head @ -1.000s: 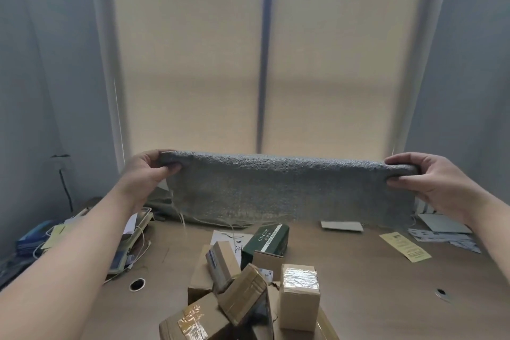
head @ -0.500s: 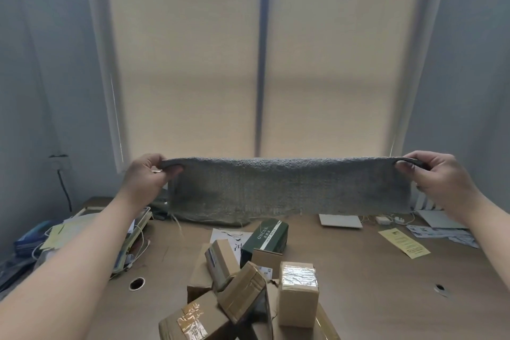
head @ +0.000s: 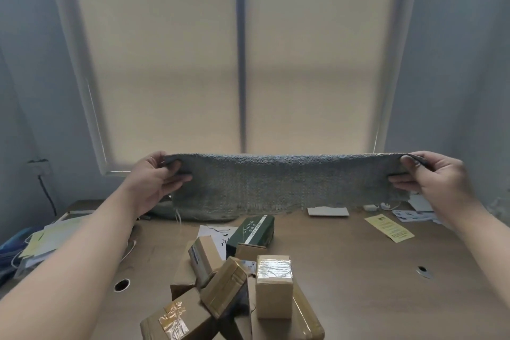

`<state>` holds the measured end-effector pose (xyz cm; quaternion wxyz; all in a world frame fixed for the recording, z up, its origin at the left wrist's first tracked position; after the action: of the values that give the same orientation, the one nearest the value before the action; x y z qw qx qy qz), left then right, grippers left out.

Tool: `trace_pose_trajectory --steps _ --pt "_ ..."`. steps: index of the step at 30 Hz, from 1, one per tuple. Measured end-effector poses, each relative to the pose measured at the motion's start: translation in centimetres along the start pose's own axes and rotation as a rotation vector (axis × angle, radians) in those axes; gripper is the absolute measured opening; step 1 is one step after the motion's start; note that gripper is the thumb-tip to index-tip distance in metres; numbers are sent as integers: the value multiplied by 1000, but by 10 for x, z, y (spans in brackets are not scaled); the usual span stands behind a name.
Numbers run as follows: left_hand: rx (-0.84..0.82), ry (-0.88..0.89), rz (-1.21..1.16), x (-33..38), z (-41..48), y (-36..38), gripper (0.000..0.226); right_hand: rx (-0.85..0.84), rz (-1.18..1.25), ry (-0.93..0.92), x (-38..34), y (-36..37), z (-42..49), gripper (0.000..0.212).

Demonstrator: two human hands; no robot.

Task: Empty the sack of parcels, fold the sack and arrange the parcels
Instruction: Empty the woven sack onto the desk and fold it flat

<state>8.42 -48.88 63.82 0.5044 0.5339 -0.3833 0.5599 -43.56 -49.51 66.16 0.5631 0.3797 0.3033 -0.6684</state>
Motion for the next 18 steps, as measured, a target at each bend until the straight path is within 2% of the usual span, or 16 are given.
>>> trace_pose_trajectory --steps 3,6,8,11,13,18 --pt "-64 -18 -111 -5 -3 25 26 1 130 49 9 -24 -1 39" --pt "-76 -38 -206 -12 -5 45 22 28 155 129 25 -49 0 55" --pt "-94 -67 -248 -19 -7 58 16 64 103 176 36 -64 0 54" --pt "-64 -110 -135 -33 -10 79 44 78 27 179 52 -80 -4 34" --pt "14 -94 16 -44 -8 90 38 50 -5 170 63 -88 -6 4" --pt "84 -65 141 -74 4 108 43 16 -147 200 88 -110 -17 41"
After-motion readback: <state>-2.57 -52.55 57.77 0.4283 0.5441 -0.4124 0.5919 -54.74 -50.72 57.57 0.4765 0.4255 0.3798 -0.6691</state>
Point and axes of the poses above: each hand's wrist, its own z-axis towards the middle knuckle, its own y-axis out of the palm, x = y × z, the point moved 5 cm from there along z, towards the middle knuckle, and after that the axes turned 1 degree about z, right-handed, at the moved point
